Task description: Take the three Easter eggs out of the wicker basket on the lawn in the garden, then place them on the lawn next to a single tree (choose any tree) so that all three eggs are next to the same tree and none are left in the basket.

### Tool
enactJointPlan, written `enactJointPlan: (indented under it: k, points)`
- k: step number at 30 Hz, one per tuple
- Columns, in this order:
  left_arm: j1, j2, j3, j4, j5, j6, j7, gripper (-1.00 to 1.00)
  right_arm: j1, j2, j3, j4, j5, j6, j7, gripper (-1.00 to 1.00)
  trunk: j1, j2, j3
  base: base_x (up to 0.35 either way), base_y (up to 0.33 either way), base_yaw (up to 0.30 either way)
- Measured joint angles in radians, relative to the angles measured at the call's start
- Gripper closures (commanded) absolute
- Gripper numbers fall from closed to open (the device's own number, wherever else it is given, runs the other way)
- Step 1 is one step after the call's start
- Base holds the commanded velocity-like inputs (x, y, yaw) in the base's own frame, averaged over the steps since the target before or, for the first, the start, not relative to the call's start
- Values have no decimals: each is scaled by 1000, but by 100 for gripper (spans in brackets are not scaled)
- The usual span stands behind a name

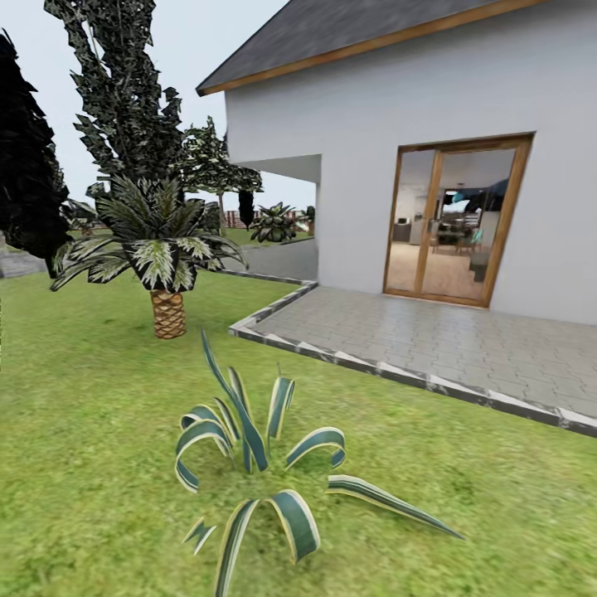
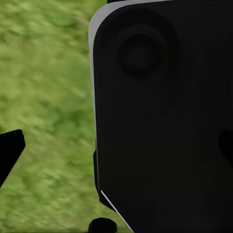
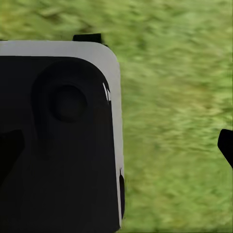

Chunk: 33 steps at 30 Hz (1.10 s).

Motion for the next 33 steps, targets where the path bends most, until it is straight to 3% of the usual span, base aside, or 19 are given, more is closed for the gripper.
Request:
enactJointPlan:
  k: [10,33]
  points:
    - [0,1,0,0,0,0,0,-100,0,0,1,0,0,-1,0,-100,0,0,0,0,317,-14]
    - [0,0,0,0,0,0,0,-100,0,3,1,1,1,-1,4,-100,0,0,0,0,253,-185]
